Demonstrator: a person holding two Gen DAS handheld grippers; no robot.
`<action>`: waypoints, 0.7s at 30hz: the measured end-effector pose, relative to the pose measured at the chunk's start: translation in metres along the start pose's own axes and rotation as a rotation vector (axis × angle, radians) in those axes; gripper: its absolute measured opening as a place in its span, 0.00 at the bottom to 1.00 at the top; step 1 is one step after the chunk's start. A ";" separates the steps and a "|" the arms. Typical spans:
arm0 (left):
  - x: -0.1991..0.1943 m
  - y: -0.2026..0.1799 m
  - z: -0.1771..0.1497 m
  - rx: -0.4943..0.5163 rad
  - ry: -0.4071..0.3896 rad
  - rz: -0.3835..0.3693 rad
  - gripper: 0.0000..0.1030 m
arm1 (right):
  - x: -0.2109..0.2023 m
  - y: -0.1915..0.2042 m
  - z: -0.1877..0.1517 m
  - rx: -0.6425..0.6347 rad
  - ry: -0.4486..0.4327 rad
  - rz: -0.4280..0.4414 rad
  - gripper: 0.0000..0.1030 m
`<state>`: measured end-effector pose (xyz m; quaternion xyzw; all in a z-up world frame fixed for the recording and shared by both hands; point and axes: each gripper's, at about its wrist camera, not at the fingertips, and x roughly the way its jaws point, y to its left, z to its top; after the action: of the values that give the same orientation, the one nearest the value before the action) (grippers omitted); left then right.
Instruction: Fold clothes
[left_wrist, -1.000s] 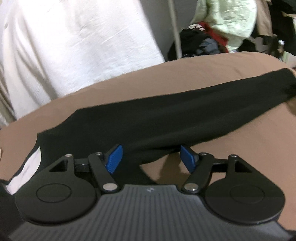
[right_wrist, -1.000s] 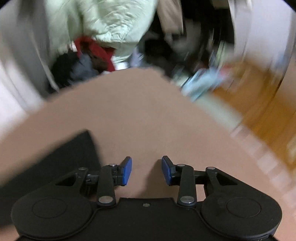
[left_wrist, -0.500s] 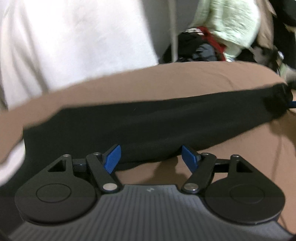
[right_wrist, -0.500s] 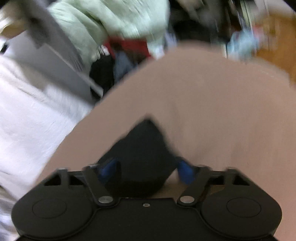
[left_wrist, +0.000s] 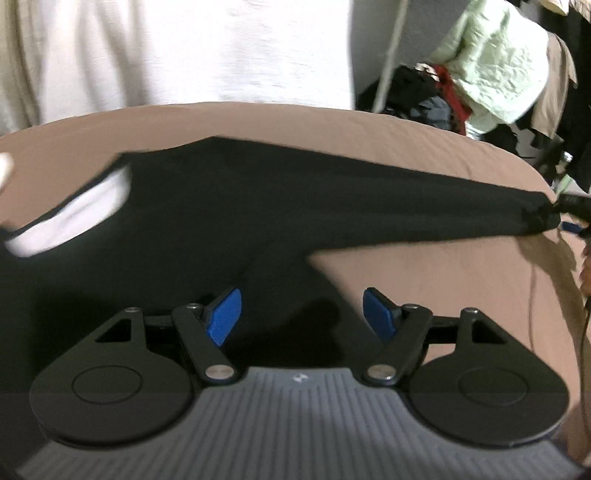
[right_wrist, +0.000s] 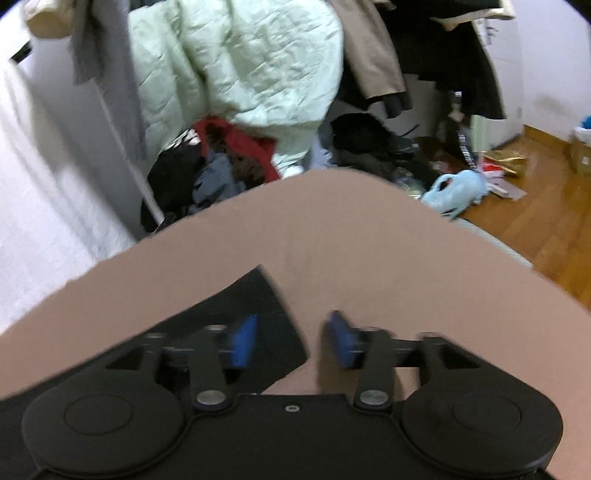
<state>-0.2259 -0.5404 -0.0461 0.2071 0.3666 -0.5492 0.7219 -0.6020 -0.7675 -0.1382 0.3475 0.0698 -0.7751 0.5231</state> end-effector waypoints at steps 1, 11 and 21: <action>-0.015 0.012 -0.010 -0.020 -0.003 0.040 0.74 | -0.011 -0.004 0.001 0.022 -0.022 0.001 0.59; -0.140 0.164 -0.133 -0.306 -0.011 0.519 0.76 | -0.090 0.062 -0.006 -0.106 -0.023 0.209 0.59; -0.256 0.322 -0.200 -0.914 -0.212 0.777 0.76 | -0.180 0.213 -0.138 -0.491 0.308 0.817 0.59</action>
<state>-0.0145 -0.1363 -0.0150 -0.0611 0.3889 -0.0504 0.9179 -0.3167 -0.6597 -0.0770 0.3234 0.1847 -0.4073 0.8339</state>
